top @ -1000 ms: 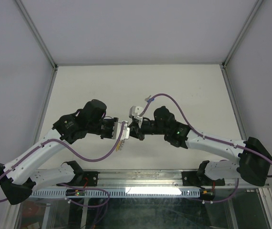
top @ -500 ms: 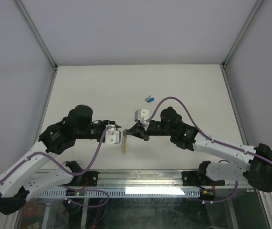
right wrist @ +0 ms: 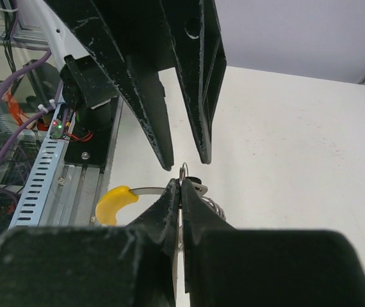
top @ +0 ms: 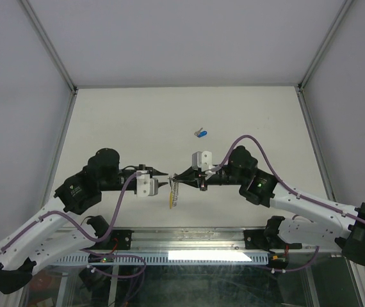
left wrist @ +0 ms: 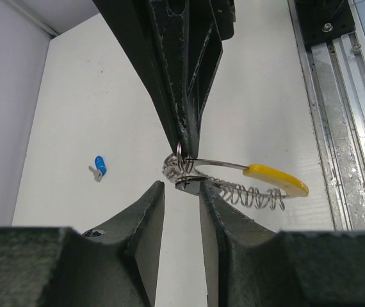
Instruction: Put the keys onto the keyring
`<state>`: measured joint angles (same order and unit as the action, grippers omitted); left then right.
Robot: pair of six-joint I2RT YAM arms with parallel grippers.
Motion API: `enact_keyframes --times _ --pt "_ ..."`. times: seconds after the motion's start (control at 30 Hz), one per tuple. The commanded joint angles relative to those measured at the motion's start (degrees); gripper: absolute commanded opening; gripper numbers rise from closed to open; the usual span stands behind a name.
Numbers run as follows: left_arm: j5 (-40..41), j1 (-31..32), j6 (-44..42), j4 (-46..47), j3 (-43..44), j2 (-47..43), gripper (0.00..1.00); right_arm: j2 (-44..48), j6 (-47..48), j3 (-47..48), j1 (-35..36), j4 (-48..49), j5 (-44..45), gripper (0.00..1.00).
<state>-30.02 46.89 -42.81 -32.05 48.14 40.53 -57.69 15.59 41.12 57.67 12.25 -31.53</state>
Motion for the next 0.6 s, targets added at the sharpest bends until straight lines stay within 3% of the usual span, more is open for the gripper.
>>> enact_keyframes --times 0.0,0.2,0.4,0.57 --pt "-3.09 0.39 0.47 4.77 0.6 0.44 0.26 1.97 0.53 0.34 -0.01 4.31 -2.36 0.0" --pt "-4.77 0.44 0.31 4.83 0.53 1.28 0.18 2.18 0.17 0.37 -0.01 5.03 -2.59 0.0" --pt "-3.72 0.4 -1.1 2.25 0.94 1.95 0.0 2.65 0.14 0.45 -0.03 4.98 -2.32 0.0" --pt "-2.79 0.44 -2.04 0.21 1.57 2.73 0.0 3.3 -0.18 0.06 -0.01 6.18 -2.32 0.0"
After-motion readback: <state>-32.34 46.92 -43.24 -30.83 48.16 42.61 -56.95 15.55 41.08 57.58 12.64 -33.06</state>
